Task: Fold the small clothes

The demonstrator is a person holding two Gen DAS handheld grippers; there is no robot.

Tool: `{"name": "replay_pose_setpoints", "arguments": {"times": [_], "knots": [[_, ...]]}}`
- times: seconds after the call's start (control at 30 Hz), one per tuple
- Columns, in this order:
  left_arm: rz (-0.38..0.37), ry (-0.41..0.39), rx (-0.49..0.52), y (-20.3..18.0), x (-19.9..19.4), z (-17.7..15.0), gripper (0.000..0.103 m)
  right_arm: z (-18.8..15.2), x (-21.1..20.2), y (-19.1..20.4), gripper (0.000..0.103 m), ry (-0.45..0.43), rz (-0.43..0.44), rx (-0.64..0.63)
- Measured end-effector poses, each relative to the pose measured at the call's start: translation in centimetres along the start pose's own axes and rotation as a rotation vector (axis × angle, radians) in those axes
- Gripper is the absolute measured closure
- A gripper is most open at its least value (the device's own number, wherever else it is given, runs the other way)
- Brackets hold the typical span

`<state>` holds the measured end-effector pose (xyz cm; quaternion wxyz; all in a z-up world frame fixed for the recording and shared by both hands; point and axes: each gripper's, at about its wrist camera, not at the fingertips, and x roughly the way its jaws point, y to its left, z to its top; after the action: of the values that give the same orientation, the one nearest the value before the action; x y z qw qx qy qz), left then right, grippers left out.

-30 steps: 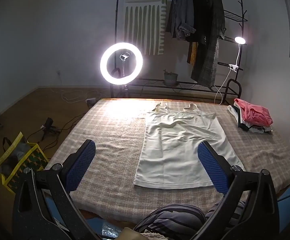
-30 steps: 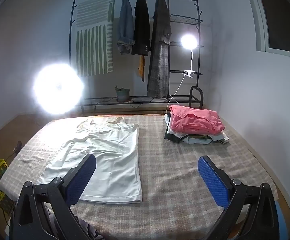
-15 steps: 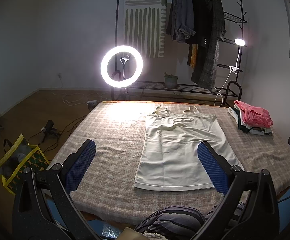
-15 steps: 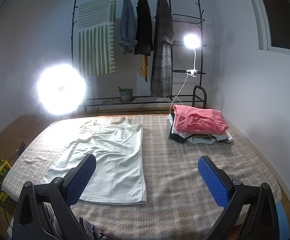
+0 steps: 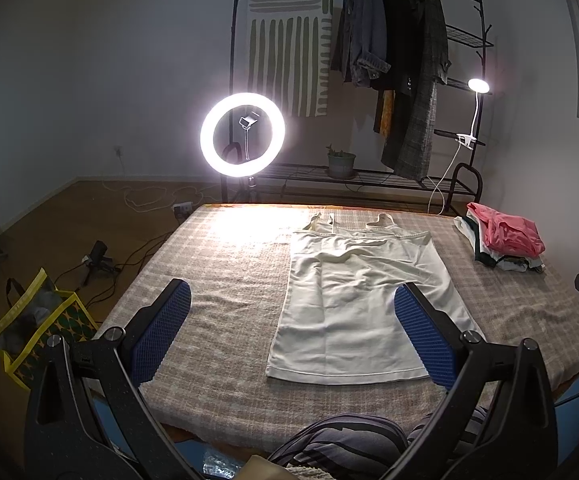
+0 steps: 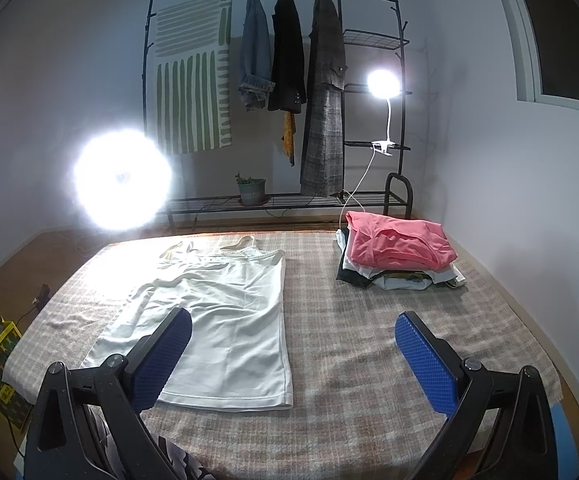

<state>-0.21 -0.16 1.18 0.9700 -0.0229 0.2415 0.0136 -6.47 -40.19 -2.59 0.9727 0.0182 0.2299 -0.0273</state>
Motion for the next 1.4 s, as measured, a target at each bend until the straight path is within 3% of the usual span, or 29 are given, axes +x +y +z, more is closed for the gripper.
{"name": "replay_pose_setpoints", "arguments": {"times": [1.4], "knots": [[0.001, -0.003, -0.004, -0.43, 0.29, -0.5, 0.0, 0.52, -0.38, 0.83, 0.0, -0.024, -0.027, -0.016]]}}
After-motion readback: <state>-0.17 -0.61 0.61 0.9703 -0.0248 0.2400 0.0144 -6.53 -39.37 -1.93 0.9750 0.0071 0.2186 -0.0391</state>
